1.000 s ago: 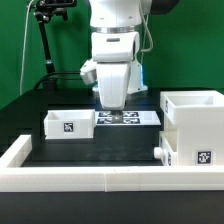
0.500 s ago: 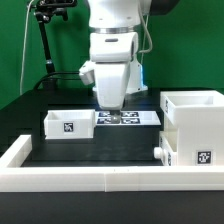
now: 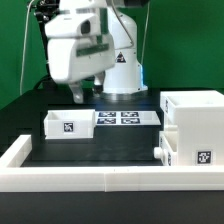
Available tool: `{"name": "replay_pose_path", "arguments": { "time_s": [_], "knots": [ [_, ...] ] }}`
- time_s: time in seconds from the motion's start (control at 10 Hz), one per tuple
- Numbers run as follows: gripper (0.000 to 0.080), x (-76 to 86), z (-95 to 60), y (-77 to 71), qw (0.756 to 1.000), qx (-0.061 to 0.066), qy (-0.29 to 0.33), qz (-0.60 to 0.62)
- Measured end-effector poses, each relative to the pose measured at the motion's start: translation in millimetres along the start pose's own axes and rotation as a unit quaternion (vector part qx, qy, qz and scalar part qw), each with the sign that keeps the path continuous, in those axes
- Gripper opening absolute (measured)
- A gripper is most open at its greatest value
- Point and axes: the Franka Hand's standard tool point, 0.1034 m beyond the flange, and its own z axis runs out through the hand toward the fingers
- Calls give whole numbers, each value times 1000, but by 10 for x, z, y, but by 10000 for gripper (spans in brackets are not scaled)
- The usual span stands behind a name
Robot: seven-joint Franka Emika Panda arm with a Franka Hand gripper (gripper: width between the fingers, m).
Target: Assemble drawer
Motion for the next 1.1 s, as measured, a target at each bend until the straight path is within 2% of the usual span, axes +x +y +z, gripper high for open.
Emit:
{"name": "replay_pose_path", "arguments": {
  "time_s": [0.5,0.6,0.7,0.9,1.1],
  "knots": [
    [649,-25,12,-5,1000,0,1,5],
    [649,-131,-41,-16,999,-18,6,46],
    [649,-198,-81,-114,995,-31,7,92],
    [649,-179,-75,-229,991,-32,5,127],
    [649,-181,-41,-202,995,-28,7,91]
  ]
}}
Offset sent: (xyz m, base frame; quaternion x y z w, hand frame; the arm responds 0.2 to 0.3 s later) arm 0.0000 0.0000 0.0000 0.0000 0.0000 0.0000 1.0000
